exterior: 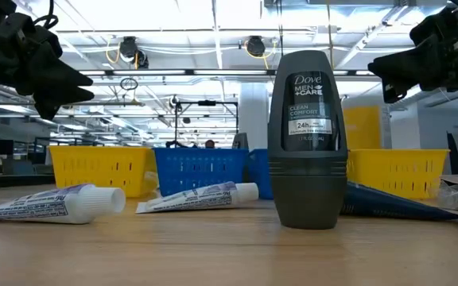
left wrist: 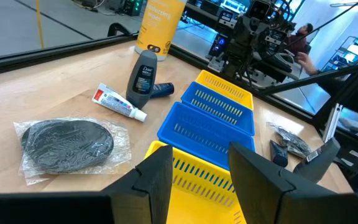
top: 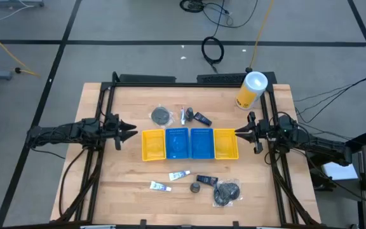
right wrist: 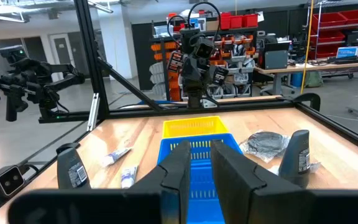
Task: Pick & Place Travel size toiletries
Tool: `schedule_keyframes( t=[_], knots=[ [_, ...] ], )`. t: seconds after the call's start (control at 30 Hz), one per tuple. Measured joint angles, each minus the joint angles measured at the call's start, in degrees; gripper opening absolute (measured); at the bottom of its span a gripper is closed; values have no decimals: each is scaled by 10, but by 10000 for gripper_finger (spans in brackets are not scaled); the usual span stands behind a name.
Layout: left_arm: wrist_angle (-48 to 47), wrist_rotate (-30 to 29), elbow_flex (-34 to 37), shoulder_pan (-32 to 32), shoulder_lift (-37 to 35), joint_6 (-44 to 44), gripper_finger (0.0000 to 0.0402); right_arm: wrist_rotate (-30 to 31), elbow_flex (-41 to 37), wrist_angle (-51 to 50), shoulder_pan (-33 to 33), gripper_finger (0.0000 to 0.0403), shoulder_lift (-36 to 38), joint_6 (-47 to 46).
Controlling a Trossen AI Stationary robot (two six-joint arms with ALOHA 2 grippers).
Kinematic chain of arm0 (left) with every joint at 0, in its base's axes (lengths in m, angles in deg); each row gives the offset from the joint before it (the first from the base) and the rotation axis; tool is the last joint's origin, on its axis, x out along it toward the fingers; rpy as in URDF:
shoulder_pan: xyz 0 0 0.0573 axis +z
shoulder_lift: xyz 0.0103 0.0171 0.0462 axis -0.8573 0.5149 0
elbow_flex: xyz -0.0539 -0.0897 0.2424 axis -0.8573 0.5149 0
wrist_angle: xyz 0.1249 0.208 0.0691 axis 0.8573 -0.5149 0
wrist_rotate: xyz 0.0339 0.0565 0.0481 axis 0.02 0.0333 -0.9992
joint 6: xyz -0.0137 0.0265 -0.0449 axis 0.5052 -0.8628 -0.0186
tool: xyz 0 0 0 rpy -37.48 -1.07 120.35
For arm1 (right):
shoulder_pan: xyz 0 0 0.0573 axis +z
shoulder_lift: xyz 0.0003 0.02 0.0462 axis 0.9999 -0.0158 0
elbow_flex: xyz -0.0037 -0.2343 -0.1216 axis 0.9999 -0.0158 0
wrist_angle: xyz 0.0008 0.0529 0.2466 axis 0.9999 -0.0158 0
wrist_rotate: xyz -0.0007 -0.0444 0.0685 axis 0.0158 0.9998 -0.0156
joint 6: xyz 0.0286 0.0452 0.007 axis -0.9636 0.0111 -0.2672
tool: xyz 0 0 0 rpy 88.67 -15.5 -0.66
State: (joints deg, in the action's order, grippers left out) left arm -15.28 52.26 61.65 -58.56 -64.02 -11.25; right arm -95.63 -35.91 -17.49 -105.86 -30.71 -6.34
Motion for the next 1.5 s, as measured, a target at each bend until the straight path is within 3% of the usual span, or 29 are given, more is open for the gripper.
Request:
schedule_keyframes(
  t=[1.5],
  knots=[
    [0, 0, 0, 0, 0, 0, 157, 0, 0, 17, 0, 59, 0, -9]
  ],
)
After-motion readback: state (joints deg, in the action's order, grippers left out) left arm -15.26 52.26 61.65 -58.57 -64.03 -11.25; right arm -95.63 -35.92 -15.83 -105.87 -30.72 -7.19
